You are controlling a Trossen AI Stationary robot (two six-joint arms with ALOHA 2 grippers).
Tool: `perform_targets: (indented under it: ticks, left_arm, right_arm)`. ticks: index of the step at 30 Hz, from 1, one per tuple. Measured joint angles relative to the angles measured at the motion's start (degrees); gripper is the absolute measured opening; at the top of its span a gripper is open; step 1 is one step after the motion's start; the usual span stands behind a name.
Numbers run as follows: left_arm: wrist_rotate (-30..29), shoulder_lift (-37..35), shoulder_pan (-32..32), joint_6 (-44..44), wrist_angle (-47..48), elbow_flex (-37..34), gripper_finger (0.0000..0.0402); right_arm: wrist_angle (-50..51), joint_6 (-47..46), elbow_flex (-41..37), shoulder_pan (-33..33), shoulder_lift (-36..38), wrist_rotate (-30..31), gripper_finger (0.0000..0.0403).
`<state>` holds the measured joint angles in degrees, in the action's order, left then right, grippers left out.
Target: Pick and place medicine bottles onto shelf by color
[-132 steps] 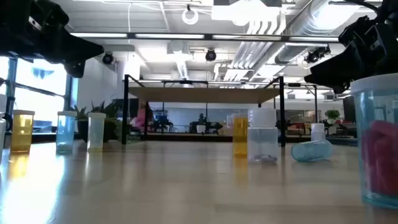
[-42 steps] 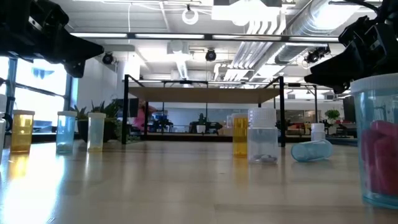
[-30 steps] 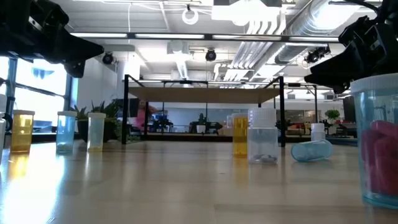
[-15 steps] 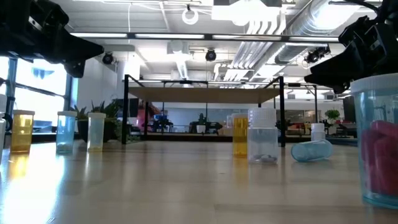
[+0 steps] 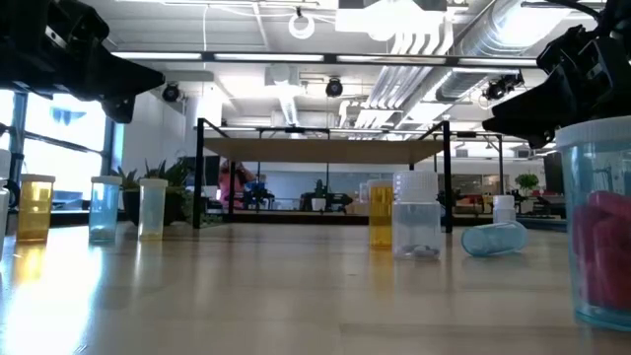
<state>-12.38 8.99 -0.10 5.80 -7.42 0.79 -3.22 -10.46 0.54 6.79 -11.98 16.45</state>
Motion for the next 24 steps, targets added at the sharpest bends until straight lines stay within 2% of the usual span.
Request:
perform_targets:
  ticks: [20, 24]
  left_arm:
    - [0.02, 0.0, 0.02, 0.0, 0.0, -0.01, 0.0001]
    - [0.0, 0.0, 0.02, 0.0, 0.0, 0.0, 0.0001]
  right_arm:
    - [-0.02, 0.0, -0.02, 0.0, 0.02, 0.0, 0.0193]
    - [-0.3, 8.22, -0.02, 0.0, 0.01, 2.7, 0.0193]
